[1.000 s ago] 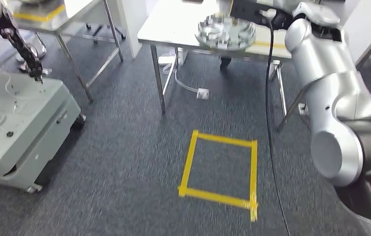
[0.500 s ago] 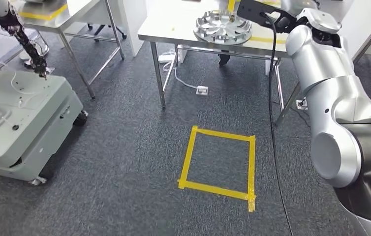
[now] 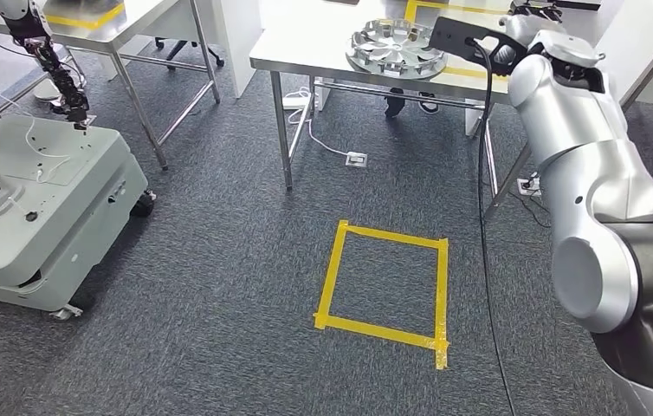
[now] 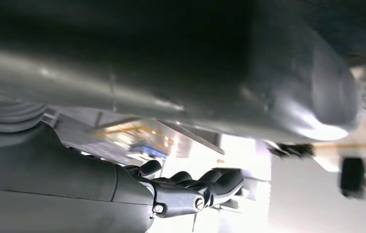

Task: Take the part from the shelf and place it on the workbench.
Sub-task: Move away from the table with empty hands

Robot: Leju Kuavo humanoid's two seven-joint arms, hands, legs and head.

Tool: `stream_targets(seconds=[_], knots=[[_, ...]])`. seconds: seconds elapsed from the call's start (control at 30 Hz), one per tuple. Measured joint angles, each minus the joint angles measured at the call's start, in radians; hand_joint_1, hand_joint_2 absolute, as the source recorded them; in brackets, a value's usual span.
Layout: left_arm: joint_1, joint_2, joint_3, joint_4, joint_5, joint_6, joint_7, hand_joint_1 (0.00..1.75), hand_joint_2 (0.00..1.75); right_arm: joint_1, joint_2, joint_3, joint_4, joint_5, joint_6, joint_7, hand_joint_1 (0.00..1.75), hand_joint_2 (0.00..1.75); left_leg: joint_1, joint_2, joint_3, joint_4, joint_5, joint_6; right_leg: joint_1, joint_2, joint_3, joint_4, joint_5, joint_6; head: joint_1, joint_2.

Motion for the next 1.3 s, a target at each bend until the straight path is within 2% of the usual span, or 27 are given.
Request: stream_targets(seconds=[0.1,0.23,0.47,0.57,0.77,0.9,0.97,1.03,1.07,1.1,1.13,1.2,1.23,1.27,1.3], knots=[[-0.001,-0.006,0.0,0.0,0.009,0.0,-0.001,0.0,0.0,0.101,-0.025,-0.001,0.006,-0.036,-0.036,0.056,0.0,0.0,0.0,0.0,0.001,0.001,0.001,0.0,0.001,0.0,0.001,0.0,0.001,0.002,0.0,0.0],[-0.003,-0.012,0.0,0.0,0.01,-0.001,-0.001,0.0,0.0,0.307,-0.06,-0.043,0.012,-0.153,-0.112,0.097,0.0,0.0,0.001,-0.001,0.0,0.001,0.001,0.0,0.002,-0.002,0.001,0.0,0.001,0.002,0.0,0.0],[0.001,-0.013,0.0,0.0,-0.003,0.009,0.029,0.0,0.0,0.714,-0.082,-0.204,0.027,-0.358,-0.335,0.072,0.0,0.0,0.004,-0.008,-0.006,0.0,-0.001,-0.001,0.004,-0.009,-0.003,0.002,-0.004,0.003,0.0,0.0],[0.006,-0.012,0.0,0.0,-0.007,0.016,0.038,0.0,0.0,0.861,-0.08,-0.273,0.036,-0.4,-0.401,0.086,0.0,0.0,0.004,-0.01,-0.009,0.0,-0.002,-0.002,0.004,-0.011,-0.007,0.003,-0.006,0.001,0.0,0.0],[0.01,-0.012,0.0,0.0,-0.012,0.01,0.043,0.0,0.0,1.105,-0.036,-0.377,0.056,-0.46,-0.431,0.157,0.0,0.0,0.004,-0.01,-0.009,-0.001,-0.006,-0.007,0.005,-0.011,-0.009,0.006,-0.011,-0.002,0.0,0.0],[0.012,-0.012,0.0,0.0,-0.018,0.002,0.033,0.0,0.0,1.216,0.011,-0.446,0.07,-0.529,-0.407,0.199,0.0,0.0,0.004,-0.008,-0.012,-0.002,-0.008,-0.009,0.004,-0.009,-0.009,0.007,-0.013,-0.003,0.0,0.0],[0.012,-0.01,0.0,0.0,-0.026,-0.002,0.024,0.0,0.0,1.245,0.034,-0.48,0.075,-0.546,-0.402,0.22,0.0,0.0,0.001,-0.006,-0.015,-0.001,-0.013,-0.003,0.001,-0.008,-0.007,0.005,-0.012,0.002,0.0,0.0],[0.012,-0.007,-0.002,0.0,-0.037,-0.008,0.015,0.0,0.0,1.262,0.054,-0.502,0.08,-0.553,-0.402,0.247,0.0,0.0,0.001,-0.006,-0.007,-0.01,-0.01,0.009,-0.002,-0.009,-0.003,0.001,-0.01,0.009,0.0,0.0],[0.012,-0.007,-0.002,0.0,-0.041,-0.011,0.013,0.0,0.0,1.268,0.062,-0.511,0.082,-0.556,-0.402,0.258,0.0,0.0,0.004,-0.008,0.001,-0.021,-0.002,0.012,-0.002,-0.008,-0.001,0.005,-0.016,0.012,0.0,0.0],[0.011,-0.006,-0.003,0.0,-0.045,-0.013,0.012,0.0,0.0,1.271,0.07,-0.518,0.084,-0.558,-0.401,0.266,0.0,0.0,0.007,-0.01,0.008,-0.032,0.008,0.016,-0.003,-0.006,-0.005,0.024,-0.036,0.015,0.0,0.0],[0.011,-0.005,-0.004,0.0,-0.048,-0.014,0.011,0.0,0.0,1.275,0.076,-0.524,0.085,-0.559,-0.399,0.272,0.0,0.0,0.011,-0.011,0.013,-0.041,0.017,0.017,-0.004,-0.003,-0.018,0.064,-0.069,0.019,0.001,0.0],[0.01,-0.004,-0.006,0.0,-0.052,-0.014,0.012,0.0,0.0,1.278,0.086,-0.531,0.088,-0.556,-0.394,0.276,0.0,0.0,0.011,-0.017,0.006,-0.043,0.026,0.016,-0.01,0.001,-0.066,0.196,-0.154,0.027,0.001,0.0],[0.01,-0.003,-0.008,0.0,-0.052,-0.015,0.012,0.0,0.0,1.28,0.089,-0.534,0.089,-0.555,-0.391,0.276,0.0,0.0,0.012,-0.023,0.0,-0.04,0.028,0.013,-0.014,0.002,-0.084,0.253,-0.184,0.032,0.001,0.0],[0.01,-0.003,-0.01,0.0,-0.053,-0.015,0.013,0.0,0.0,1.281,0.093,-0.536,0.09,-0.554,-0.389,0.273,0.0,0.0,0.015,-0.03,-0.006,-0.037,0.031,0.009,-0.018,0.002,-0.086,0.279,-0.195,0.036,0.001,0.0],[0.01,-0.003,-0.011,0.0,-0.053,-0.015,0.013,0.0,0.0,1.283,0.096,-0.538,0.09,-0.553,-0.388,0.271,0.0,0.0,0.018,-0.038,-0.014,-0.032,0.033,0.003,-0.023,0.003,-0.068,0.263,-0.188,0.04,0.001,0.0]])
